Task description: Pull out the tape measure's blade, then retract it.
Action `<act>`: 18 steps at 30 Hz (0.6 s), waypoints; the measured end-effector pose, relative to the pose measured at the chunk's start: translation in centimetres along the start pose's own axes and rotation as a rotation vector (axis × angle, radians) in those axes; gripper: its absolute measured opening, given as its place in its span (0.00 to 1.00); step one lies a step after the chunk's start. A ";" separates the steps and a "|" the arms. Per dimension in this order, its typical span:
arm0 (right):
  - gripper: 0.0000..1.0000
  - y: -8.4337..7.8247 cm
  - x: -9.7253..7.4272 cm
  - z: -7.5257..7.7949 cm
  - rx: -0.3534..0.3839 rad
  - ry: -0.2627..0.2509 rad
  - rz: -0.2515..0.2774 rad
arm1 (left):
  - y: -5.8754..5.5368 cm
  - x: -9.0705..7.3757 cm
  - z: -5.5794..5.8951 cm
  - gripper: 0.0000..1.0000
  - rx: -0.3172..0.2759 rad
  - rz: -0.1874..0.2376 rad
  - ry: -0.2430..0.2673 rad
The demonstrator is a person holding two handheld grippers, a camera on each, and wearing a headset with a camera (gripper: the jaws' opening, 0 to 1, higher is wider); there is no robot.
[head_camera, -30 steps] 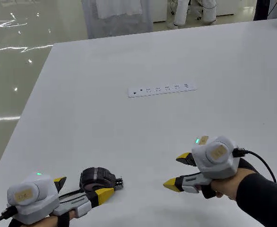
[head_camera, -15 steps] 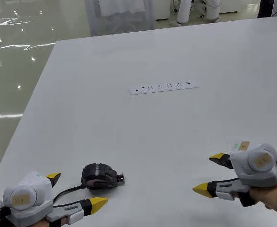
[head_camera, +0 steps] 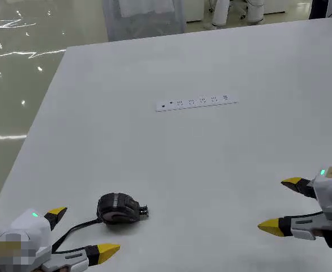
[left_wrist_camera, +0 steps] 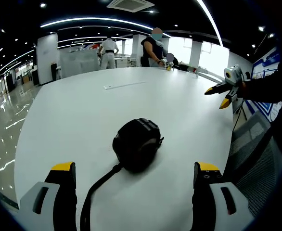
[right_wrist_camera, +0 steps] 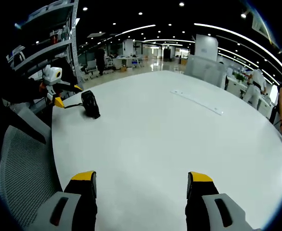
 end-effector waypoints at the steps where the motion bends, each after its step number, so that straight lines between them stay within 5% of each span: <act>1: 0.77 -0.2 -0.2 0.1 0.004 -0.002 0.000 | -0.1 -0.1 -0.1 0.99 0.001 -0.008 0.001; 9: 0.88 -2.0 -2.2 1.2 0.021 -0.018 0.011 | 0.6 -1.2 -0.9 0.99 0.000 0.024 -0.001; 18: 0.99 -3.3 -3.9 2.2 0.037 -0.032 -0.001 | 0.0 -2.1 -1.0 0.99 0.037 0.001 0.000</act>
Point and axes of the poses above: the centre of the closed fingertips' face, and the gripper's own axes: x roughly forward along the fingers, z roughly to its right, y roughly out of its top, the point moved 4 cm from there along -x, roughly backward along the fingers, and after that the axes turned 5 degrees about -z, right-handed, at the moved point
